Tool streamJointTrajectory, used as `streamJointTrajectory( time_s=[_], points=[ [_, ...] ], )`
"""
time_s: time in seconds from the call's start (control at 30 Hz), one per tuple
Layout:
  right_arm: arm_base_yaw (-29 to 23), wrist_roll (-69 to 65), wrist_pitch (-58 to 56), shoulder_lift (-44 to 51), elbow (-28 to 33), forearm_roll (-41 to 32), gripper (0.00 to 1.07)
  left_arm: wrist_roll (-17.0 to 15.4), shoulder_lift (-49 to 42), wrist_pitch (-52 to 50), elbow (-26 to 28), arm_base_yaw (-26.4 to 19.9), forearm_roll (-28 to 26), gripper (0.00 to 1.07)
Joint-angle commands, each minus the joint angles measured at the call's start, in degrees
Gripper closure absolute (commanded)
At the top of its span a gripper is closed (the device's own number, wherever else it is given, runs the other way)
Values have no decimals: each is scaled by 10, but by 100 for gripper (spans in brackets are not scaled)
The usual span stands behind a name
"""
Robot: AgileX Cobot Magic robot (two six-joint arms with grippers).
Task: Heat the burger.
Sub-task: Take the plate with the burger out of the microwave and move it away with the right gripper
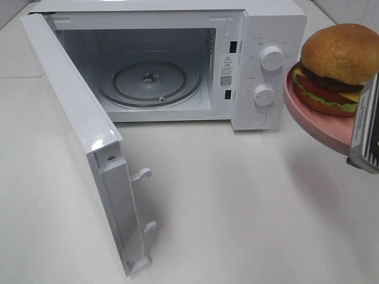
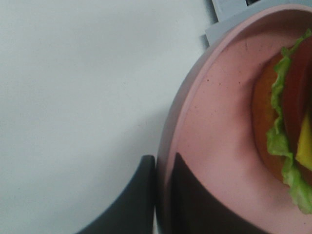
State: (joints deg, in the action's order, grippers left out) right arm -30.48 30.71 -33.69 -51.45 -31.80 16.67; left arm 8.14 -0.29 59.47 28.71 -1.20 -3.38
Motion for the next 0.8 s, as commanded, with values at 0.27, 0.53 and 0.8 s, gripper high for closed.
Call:
streamJointTrajectory(
  time_s=[0.27, 0.53, 0.8],
  points=[
    [74, -146, 10, 6, -6, 116, 107, 0, -11, -2, -1, -1, -2, 6],
    [127, -280, -44, -21, -6, 164, 107, 0, -11, -2, -1, -1, -2, 6],
    [145, -402, -67, -85, -6, 225, 107, 0, -11, -2, -1, -1, -2, 6]
  ],
)
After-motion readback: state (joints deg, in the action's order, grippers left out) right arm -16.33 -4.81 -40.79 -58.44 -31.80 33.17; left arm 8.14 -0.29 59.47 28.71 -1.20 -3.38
